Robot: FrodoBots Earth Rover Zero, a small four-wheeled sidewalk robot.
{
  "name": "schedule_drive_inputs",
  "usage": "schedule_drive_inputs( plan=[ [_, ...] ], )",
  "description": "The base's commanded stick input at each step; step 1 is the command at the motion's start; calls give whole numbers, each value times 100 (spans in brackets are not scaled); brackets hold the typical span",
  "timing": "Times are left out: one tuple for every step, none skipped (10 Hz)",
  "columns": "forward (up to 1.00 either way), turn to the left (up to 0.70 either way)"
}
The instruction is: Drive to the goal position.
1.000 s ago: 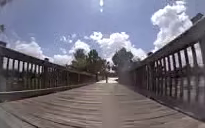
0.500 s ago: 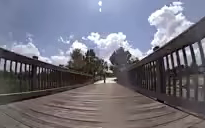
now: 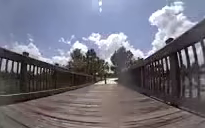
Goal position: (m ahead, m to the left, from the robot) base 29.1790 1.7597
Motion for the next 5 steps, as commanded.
schedule_drive_inputs(
  plan=[
    [85,0],
    [85,0],
    [85,-8],
    [85,-34],
    [85,-30]
  ],
)
